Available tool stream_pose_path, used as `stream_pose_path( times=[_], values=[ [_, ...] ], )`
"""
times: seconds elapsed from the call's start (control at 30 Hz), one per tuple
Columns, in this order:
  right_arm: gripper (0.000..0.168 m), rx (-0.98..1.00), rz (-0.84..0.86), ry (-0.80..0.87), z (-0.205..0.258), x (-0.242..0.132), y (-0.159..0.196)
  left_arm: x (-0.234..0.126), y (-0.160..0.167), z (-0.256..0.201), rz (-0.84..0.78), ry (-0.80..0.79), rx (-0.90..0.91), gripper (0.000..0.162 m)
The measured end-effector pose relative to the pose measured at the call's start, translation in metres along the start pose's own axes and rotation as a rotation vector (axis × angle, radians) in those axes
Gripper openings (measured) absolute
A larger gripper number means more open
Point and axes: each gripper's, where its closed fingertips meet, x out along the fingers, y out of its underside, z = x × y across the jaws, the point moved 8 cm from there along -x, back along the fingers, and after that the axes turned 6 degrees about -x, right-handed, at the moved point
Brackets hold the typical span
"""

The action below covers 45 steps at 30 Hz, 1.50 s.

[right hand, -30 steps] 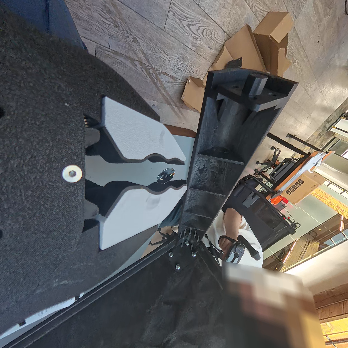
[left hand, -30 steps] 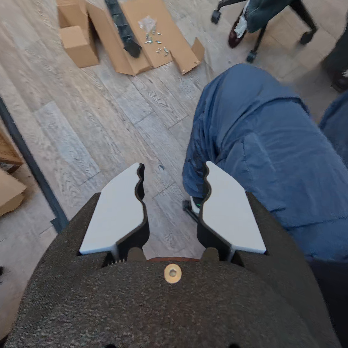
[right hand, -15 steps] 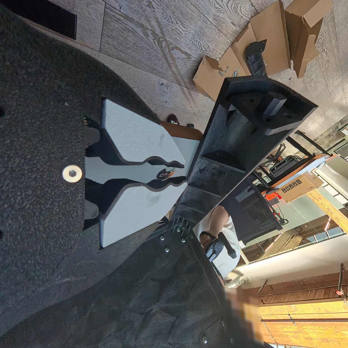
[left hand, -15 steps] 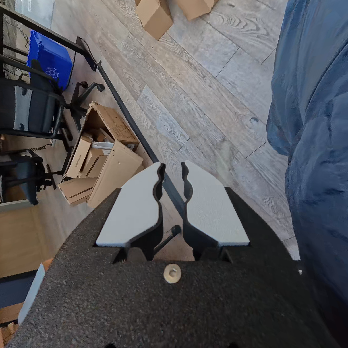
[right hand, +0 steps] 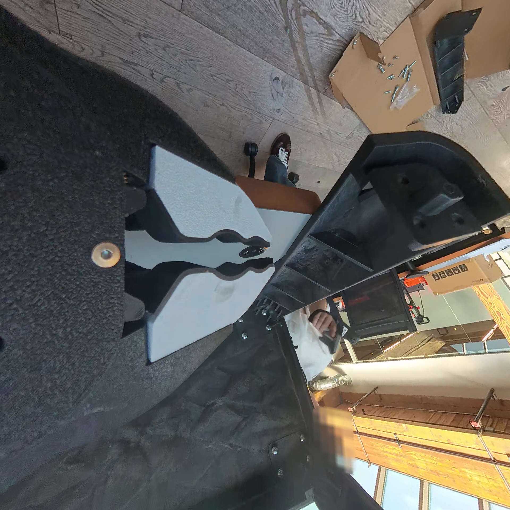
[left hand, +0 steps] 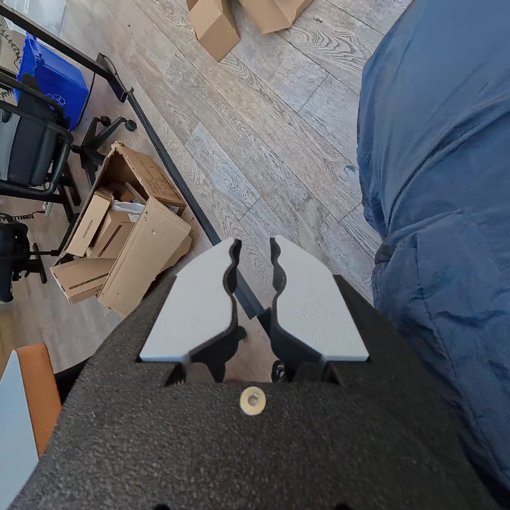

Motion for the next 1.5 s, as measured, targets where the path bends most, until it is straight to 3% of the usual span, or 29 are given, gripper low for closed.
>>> stream_pose_path(
  times=[0.3,0.43,0.53,0.7,0.87,0.97,1.07,1.27,1.5],
  values=[
    [0.007,0.062,0.024,0.029,-0.005,-0.001,0.003,-0.001,0.022,0.002,0.064,0.073,-0.014,0.023],
    [0.008,0.03,0.035,0.03,-0.002,0.0,0.002,0.012,0.032,0.0,0.195,0.275,-0.121,0.033],
    [0.008,-0.038,0.068,0.025,0.004,0.005,0.002,0.049,0.022,0.018,0.159,0.417,-0.259,0.036],
    [0.007,-0.222,0.111,0.052,0.017,0.01,-0.001,0.201,-0.001,0.058,0.124,0.478,-0.415,0.046],
    [0.006,-0.268,0.198,0.088,0.018,0.016,0.005,0.409,-0.027,0.072,0.034,0.516,-0.534,0.052],
    [0.002,-0.324,0.238,0.118,0.021,0.02,0.006,0.534,-0.028,0.067,0.077,0.516,-0.575,0.054],
    [0.0,-0.352,0.246,0.15,0.021,0.023,0.006,0.634,-0.022,0.056,0.151,0.503,-0.622,0.056],
    [0.0,-0.323,0.284,0.18,0.018,0.027,0.008,0.762,-0.032,0.019,0.173,0.532,-0.513,0.052],
    [0.0,-0.262,0.451,0.197,0.012,0.038,0.014,0.875,-0.064,-0.02,0.109,0.672,-0.049,0.036]
  ],
)
